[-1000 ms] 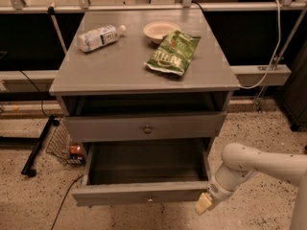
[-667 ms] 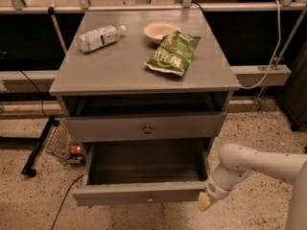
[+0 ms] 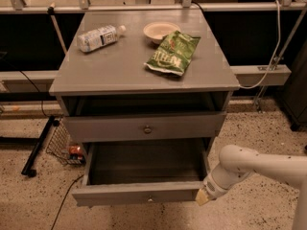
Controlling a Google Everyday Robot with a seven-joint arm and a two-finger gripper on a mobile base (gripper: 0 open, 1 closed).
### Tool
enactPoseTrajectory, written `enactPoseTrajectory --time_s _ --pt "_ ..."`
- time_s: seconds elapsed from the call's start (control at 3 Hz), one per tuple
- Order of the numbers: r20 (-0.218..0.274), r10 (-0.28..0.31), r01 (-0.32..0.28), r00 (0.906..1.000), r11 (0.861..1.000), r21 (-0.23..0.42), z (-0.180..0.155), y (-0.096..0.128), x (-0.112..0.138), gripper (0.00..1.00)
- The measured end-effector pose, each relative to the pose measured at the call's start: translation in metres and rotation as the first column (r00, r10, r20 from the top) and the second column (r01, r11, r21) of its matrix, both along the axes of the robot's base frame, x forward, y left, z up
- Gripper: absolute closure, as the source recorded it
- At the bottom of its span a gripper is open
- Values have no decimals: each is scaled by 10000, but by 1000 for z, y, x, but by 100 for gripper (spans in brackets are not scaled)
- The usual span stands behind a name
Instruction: Close middle drawer
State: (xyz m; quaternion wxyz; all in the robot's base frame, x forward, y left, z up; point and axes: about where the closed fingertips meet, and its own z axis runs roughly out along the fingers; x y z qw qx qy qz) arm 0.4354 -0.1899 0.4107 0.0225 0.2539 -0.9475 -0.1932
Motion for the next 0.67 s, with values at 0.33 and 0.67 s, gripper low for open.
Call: enactPoseTrajectory --time_s 0.33,0.67 --pt "777 -103 85 9969 9997 240 -2 3 14 100" --pt "776 -102 84 9969 9997 240 -2 3 14 100"
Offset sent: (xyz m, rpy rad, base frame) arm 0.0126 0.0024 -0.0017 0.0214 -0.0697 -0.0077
